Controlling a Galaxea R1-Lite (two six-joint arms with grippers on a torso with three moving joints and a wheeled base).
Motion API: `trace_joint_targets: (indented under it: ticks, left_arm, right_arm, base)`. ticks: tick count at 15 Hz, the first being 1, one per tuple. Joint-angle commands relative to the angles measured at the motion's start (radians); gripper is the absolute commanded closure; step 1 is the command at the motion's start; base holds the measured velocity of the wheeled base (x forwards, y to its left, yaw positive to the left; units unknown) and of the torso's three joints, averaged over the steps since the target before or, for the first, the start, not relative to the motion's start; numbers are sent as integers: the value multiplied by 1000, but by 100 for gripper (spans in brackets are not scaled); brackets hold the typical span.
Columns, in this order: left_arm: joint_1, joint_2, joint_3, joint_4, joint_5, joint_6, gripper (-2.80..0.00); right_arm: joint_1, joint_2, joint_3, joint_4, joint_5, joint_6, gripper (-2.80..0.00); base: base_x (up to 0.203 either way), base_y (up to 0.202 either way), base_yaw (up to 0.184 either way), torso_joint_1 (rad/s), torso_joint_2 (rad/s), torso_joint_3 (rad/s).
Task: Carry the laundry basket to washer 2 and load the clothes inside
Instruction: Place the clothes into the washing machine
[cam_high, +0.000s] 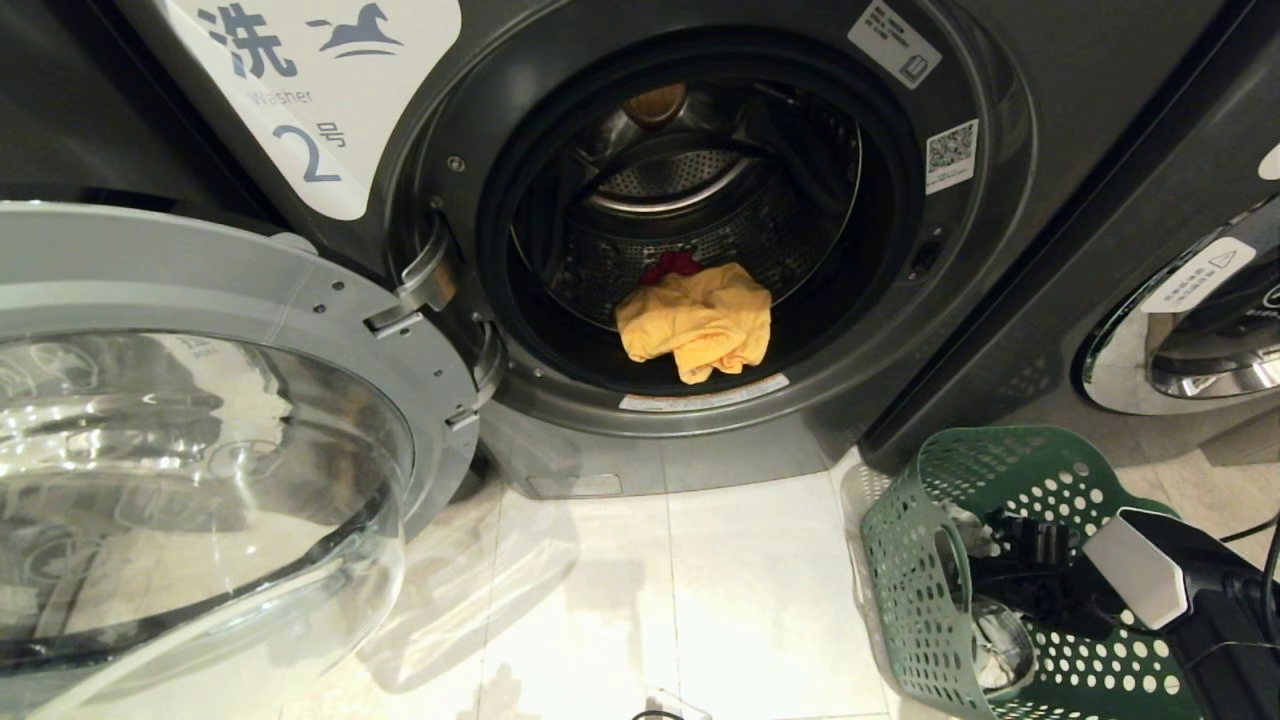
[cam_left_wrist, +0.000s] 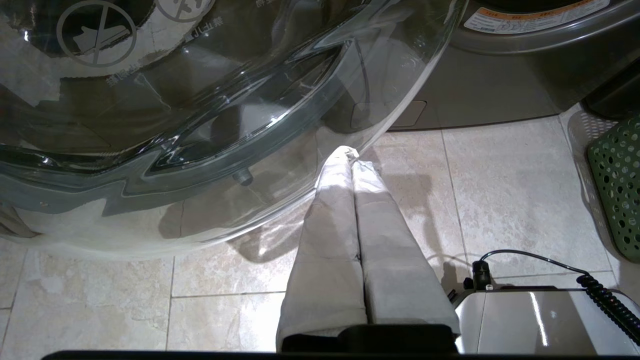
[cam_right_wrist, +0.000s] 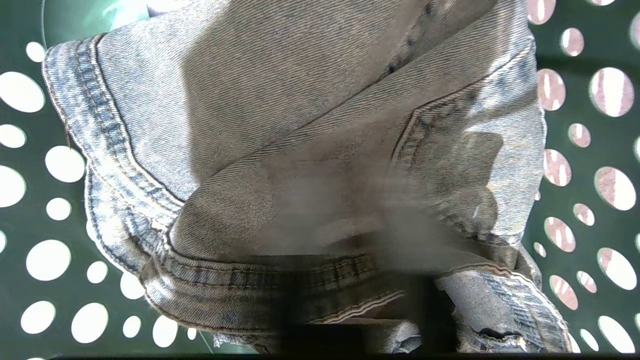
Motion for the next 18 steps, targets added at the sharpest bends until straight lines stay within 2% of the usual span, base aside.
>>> trace_joint_targets:
  ticks: [1, 5, 8, 11, 13, 17, 18]
  left_arm:
    - [0, 0, 0, 0, 0, 0, 0]
    - [0, 0, 0, 0, 0, 0, 0]
    - [0, 0, 0, 0, 0, 0, 0]
    - [0, 0, 0, 0, 0, 0, 0]
    - [0, 0, 0, 0, 0, 0, 0]
    - [0, 0, 0, 0, 0, 0, 0]
    - [0, 1, 0, 0, 0, 0, 0]
  right_arm:
    - [-4, -9, 9, -4, 1, -1, 0]
    - [-14, -67, 84, -8, 3, -1, 0]
    - [-16, -168, 206, -18, 3, 6, 0]
    - [-15, -227, 315, -116, 4, 11, 0]
    - [-19, -214, 299, -142, 4, 14, 0]
    - [-26, -137, 148, -172, -2, 25, 0]
    - [-26, -130, 135, -173, -3, 24, -280]
  base:
    - [0, 0, 0, 0, 0, 0]
    - [0, 0, 0, 0, 0, 0]
    - [0, 0, 0, 0, 0, 0]
    - [0, 0, 0, 0, 0, 0]
    - [0, 0, 0, 0, 0, 0]
    - [0, 0, 0, 0, 0, 0]
    - [0, 0, 0, 0, 0, 0]
